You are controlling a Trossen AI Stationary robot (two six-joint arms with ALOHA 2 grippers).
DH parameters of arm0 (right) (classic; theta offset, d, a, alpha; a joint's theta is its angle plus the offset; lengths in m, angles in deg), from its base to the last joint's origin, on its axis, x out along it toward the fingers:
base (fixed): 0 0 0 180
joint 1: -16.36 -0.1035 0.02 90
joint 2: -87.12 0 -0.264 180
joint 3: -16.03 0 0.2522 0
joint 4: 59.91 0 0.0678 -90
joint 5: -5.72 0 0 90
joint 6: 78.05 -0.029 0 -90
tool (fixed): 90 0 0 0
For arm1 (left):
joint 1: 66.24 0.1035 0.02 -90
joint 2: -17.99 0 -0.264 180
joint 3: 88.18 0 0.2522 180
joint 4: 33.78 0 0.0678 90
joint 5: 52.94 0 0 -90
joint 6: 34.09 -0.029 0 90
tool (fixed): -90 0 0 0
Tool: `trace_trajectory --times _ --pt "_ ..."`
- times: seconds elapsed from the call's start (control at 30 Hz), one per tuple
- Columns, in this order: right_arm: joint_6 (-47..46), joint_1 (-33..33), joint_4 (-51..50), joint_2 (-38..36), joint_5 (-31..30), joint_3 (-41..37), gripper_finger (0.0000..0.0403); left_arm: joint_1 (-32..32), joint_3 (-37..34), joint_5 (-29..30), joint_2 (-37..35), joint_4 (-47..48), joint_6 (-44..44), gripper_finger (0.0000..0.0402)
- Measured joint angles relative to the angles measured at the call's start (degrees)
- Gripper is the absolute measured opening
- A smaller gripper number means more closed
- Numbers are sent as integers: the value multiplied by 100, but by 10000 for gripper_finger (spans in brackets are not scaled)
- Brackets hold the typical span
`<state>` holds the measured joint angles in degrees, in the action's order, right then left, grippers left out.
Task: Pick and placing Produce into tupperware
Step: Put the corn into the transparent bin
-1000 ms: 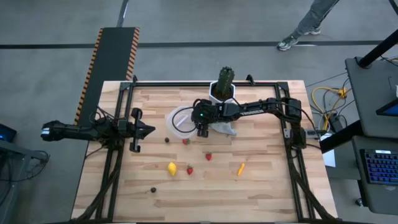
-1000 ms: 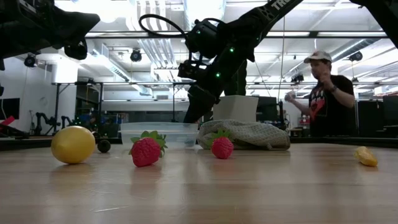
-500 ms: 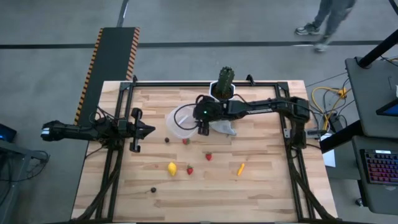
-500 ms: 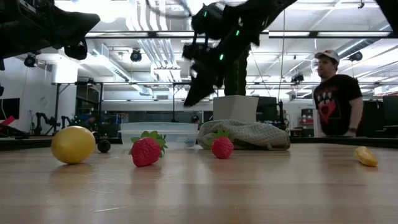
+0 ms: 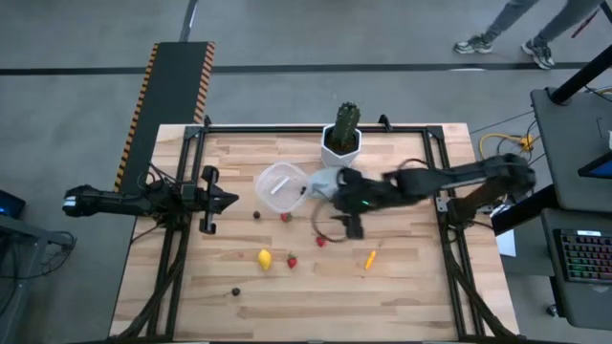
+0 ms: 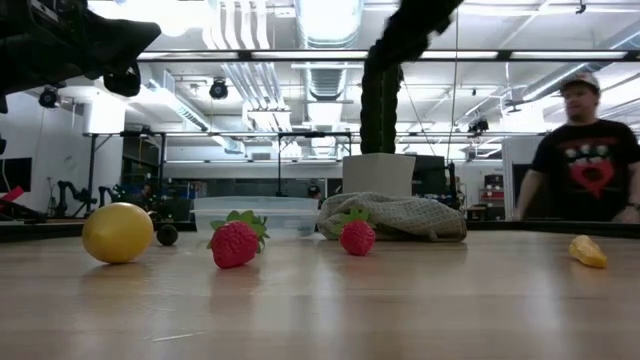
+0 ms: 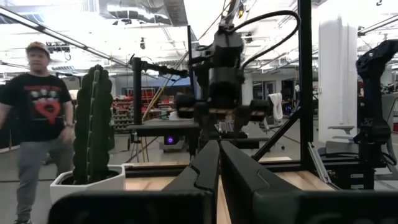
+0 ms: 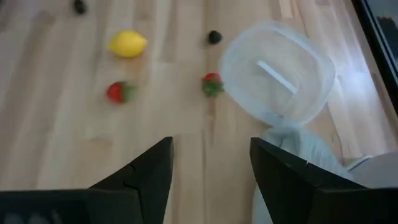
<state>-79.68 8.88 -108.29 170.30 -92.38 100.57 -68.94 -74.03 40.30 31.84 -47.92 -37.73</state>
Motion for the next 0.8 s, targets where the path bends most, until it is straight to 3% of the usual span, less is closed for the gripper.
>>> trace_trajectory --times 0.43,0.8 --pt "-255 -1310 -175 -1821 -87 -1819 205 0 0 -2 0 -11 2 0" --pt "-438 -1968 -217 -1621 -90 -2341 205 1 0 0 10 -9 2 0"
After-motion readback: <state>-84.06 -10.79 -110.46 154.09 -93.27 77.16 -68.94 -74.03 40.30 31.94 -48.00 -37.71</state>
